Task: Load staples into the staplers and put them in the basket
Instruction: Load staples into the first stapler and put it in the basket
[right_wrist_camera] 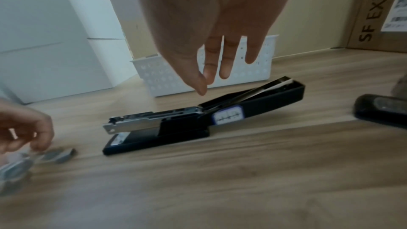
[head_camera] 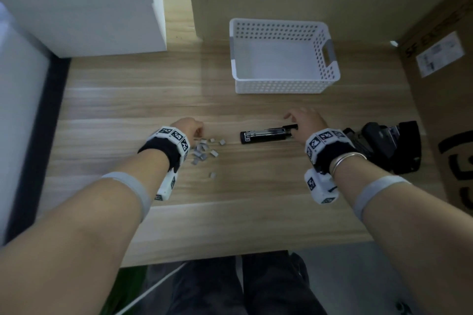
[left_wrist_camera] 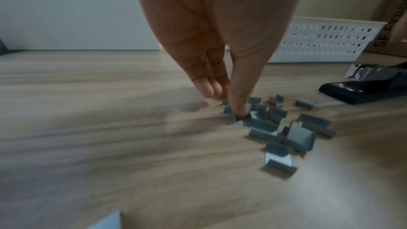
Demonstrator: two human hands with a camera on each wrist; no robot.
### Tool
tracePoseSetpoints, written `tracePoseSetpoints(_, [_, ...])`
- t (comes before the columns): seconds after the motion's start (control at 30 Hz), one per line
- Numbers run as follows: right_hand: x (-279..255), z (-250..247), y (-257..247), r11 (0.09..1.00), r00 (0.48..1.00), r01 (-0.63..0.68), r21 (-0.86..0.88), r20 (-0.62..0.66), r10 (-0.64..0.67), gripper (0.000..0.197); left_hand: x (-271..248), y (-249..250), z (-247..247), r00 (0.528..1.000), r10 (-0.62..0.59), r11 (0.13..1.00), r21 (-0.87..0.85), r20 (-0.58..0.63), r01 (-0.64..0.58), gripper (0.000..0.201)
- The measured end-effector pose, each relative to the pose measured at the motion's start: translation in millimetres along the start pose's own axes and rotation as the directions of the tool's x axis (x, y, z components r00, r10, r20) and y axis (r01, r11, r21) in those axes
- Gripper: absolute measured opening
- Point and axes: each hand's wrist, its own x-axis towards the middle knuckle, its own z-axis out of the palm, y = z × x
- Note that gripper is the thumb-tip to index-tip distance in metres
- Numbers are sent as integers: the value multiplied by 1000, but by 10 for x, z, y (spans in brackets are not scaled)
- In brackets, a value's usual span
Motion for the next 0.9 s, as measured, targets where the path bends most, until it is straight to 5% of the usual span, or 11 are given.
tracePoseSetpoints(0.47, [5, 51, -414, 991, 997, 80, 105, -6, -80, 30, 43, 33, 72, 987, 26, 991, -125, -156, -46, 15])
tracePoseSetpoints(0.7, [148, -17, -675, 965, 982, 151, 213, 80, -171, 31, 133, 480, -89, 955, 107, 939, -289, -278, -189, 11])
tracePoseSetpoints(0.9, [224, -54, -633, 947, 982, 113, 302, 114, -153, 28, 255, 787, -119, 963, 103, 893, -403, -251, -201, 18])
